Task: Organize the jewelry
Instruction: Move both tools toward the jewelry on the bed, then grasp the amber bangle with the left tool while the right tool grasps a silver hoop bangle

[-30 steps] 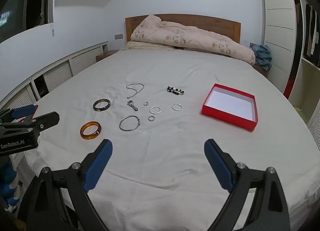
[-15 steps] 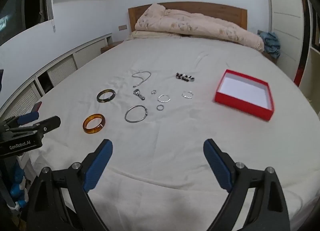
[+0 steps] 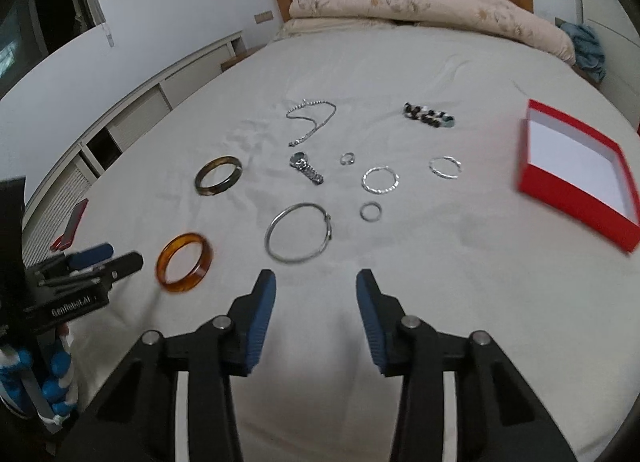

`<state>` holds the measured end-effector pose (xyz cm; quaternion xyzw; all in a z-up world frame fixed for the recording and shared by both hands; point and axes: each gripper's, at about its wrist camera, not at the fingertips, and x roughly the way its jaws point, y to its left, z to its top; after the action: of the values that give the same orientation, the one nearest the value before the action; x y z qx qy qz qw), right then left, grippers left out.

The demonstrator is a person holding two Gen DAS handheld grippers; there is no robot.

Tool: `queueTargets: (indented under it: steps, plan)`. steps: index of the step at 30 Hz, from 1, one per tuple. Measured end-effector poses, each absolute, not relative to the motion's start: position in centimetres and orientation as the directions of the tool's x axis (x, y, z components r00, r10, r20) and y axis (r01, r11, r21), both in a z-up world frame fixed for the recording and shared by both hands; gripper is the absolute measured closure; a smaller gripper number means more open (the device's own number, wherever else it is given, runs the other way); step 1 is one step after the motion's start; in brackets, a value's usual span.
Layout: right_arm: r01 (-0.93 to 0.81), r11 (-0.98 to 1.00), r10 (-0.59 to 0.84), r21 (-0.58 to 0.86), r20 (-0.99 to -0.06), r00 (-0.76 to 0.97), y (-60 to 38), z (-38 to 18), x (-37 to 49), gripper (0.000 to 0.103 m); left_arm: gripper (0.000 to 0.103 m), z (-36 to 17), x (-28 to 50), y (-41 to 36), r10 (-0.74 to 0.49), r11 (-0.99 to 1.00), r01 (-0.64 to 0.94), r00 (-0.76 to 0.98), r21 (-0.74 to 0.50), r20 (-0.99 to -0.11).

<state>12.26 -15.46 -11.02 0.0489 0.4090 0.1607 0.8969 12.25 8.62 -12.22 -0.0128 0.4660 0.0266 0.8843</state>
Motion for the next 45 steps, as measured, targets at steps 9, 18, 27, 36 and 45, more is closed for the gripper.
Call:
queueTargets:
  steps: [9,18,27,36,45]
  plan:
    - [-0.248,0.946,0.312,0.209,-0.792,0.525,-13.2,-15.2,20.0,0.085,0.073,-16.1,14.8,9.3,-0.008,0.999,-0.034,0.457,-0.027,-0.89]
    - [-0.294,0.953,0.224,0.077,-0.83,0.51,-11.1,-17.5,21.6,0.095,0.092,-16.5,16.5,9.0,-0.008,1.0,0.003,0.459,-0.007,-0.889]
    - [-0.326,0.944,0.245,0.062,-0.792,0.56,-12.8,-14.6,19.3,0.098,0.093,-13.8,15.0,8.2,0.071,0.997,-0.016,0.538,0.075,-0.84]
    - [-0.228,0.973,0.184,0.04,-0.728,0.66,-20.8,-9.4,14.6,0.098,0.093,-10.1,13.6,2.3,0.041,0.993,0.066,0.579,0.097,-0.815]
    - [0.003,0.999,0.024,0.038,-0.669,0.743,-36.0,-4.9,15.1,0.097,0.093,-5.7,18.8,-10.7,-0.175,0.967,0.254,0.586,-0.026,-0.792]
